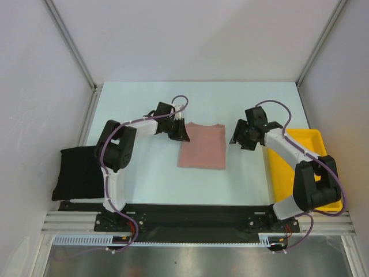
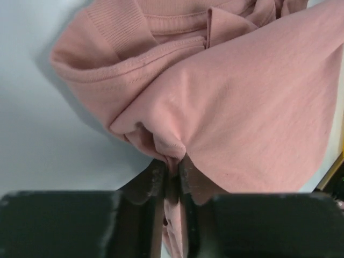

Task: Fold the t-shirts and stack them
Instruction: Neatly place the folded tshirt to the corner

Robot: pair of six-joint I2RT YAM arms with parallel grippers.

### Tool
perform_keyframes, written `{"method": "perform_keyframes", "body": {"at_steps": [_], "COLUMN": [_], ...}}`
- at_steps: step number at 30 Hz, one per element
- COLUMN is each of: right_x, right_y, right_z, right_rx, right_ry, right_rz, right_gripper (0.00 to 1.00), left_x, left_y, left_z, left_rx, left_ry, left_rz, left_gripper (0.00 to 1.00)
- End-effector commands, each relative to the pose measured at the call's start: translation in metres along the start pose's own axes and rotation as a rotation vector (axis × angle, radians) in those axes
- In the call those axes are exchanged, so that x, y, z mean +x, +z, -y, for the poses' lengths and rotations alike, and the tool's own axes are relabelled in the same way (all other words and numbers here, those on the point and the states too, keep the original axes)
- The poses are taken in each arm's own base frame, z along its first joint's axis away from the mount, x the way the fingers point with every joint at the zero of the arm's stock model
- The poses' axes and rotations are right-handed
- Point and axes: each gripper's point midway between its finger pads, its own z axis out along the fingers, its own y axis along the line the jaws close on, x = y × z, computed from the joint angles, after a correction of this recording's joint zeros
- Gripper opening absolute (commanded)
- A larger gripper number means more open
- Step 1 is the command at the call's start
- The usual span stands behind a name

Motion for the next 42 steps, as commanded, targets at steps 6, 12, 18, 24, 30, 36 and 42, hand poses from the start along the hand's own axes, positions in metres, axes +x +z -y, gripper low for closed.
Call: {"method": "perform_keyframes", "body": {"at_steps": [6, 12, 18, 24, 30, 36, 42], "right_x": [-0.008, -0.002, 0.003, 0.005, 0.004, 0.001, -0.002], "right_y": [-0.022, -0.031, -0.042, -0.049, -0.054, -0.057, -0.056], "right_z": [0.01, 0.018, 0.025, 0.027, 0.027, 0.026, 0.025], "right_rx": [0.02, 0.025, 0.025, 0.018, 0.013, 0.011, 0.009], "right_ry": [0.018, 0.031, 0.035, 0.04, 0.039, 0.037, 0.039], "right_rz": [0.065, 0.079, 0.097, 0.111, 0.119, 0.127, 0.131], "right_gripper": [0.62, 0.62, 0.62, 0.62, 0.63, 0.63, 0.63], "left_x": [-0.003, 0.019, 0.06, 0.082, 0.095, 0.093, 0.109], "left_y": [-0.013, -0.057, -0.105, -0.154, -0.198, -0.241, -0.272], "left_z": [0.016, 0.008, -0.026, -0.043, -0.058, -0.073, -0.078], "left_rx": [0.065, -0.032, -0.17, -0.2, -0.276, -0.432, -0.524], "left_ry": [0.053, 0.275, 0.513, 0.565, 0.621, 0.701, 0.737], "left_rz": [0.014, -0.062, -0.197, -0.283, -0.333, -0.391, -0.45], "left_gripper": [0.0, 0.0, 0.0, 0.0, 0.0, 0.0, 0.0]}}
